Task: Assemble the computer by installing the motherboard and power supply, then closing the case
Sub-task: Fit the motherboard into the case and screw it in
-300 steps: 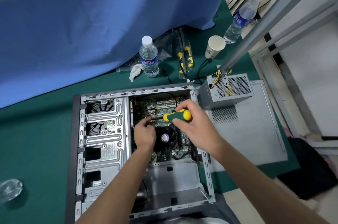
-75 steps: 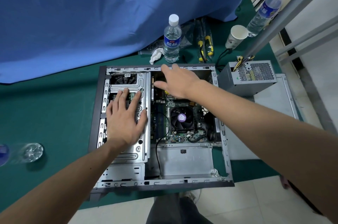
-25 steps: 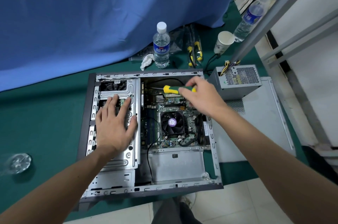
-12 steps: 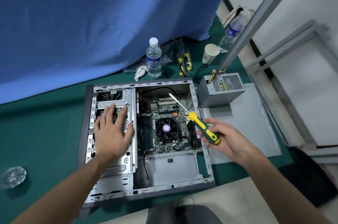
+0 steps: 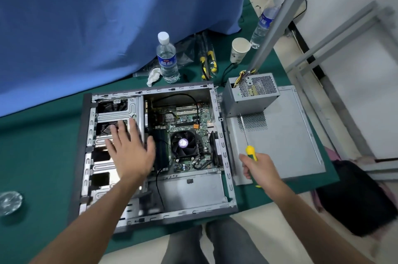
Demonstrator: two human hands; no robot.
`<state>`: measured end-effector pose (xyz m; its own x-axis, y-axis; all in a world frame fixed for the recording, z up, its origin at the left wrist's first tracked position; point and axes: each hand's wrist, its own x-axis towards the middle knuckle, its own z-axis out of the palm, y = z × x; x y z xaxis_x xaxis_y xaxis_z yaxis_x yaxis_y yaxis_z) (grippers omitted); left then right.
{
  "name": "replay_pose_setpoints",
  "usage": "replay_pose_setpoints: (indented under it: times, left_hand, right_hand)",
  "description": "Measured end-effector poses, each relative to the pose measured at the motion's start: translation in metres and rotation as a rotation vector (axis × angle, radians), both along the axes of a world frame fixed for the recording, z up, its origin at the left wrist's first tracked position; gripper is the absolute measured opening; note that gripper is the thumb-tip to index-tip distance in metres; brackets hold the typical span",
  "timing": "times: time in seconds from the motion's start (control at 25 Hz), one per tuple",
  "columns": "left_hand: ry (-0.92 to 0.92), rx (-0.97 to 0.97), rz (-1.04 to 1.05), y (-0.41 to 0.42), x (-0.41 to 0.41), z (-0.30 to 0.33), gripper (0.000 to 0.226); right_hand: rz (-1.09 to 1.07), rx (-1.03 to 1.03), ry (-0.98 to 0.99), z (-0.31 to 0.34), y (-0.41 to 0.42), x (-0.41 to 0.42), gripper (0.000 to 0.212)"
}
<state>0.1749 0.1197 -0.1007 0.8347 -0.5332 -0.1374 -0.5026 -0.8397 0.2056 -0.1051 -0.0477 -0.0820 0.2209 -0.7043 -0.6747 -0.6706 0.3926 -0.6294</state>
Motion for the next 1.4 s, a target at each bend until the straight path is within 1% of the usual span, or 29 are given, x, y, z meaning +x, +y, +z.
replay_pose_setpoints:
  times: [0.08, 0.28, 0.44, 0.52, 0.76, 0.92, 1.04, 1.12, 1.24, 1.4]
  left_hand:
    - [-0.041, 0.034, -0.009, 0.000, 0.003, -0.007, 0.077]
    - [-0.049, -0.050, 0.009, 0.001, 0.001, -0.010, 0.080]
    - [-0.051, -0.067, 0.015, 0.001, 0.001, -0.010, 0.082]
    - [-0.061, -0.066, 0.013, 0.001, 0.001, -0.011, 0.082]
    - [-0.075, -0.072, 0.010, 0.003, 0.001, -0.014, 0.083]
    - [-0.080, -0.081, 0.009, 0.002, 0.001, -0.013, 0.084]
    - [-0.080, -0.081, 0.005, 0.002, 0.001, -0.013, 0.083]
    - [-0.079, -0.079, 0.009, 0.002, 0.000, -0.013, 0.083]
    - [-0.077, -0.083, 0.011, 0.002, 0.001, -0.013, 0.083]
    - [-0.079, -0.076, 0.013, 0.002, 0.000, -0.014, 0.083]
  right_hand:
    - [0.008, -0.044, 0.085, -0.026, 0.003, 0.004, 0.028]
    - [0.026, -0.061, 0.167, -0.064, -0.008, 0.019, 0.025]
    - [0.086, -0.049, 0.193, -0.082, -0.014, 0.029, 0.008]
    - [0.114, -0.046, 0.199, -0.090, -0.013, 0.030, 0.006]
    - [0.162, -0.044, 0.214, -0.101, -0.008, 0.030, 0.011]
    - [0.070, -0.021, 0.221, -0.108, -0.004, 0.031, 0.018]
    - [0.096, -0.038, 0.241, -0.113, -0.002, 0.033, 0.017]
    - [0.097, -0.057, 0.209, -0.112, -0.001, 0.032, 0.015]
    - [0.086, -0.088, 0.109, -0.105, 0.001, 0.026, 0.004]
    - [0.025, -0.136, 0.035, -0.095, -0.003, 0.010, 0.009]
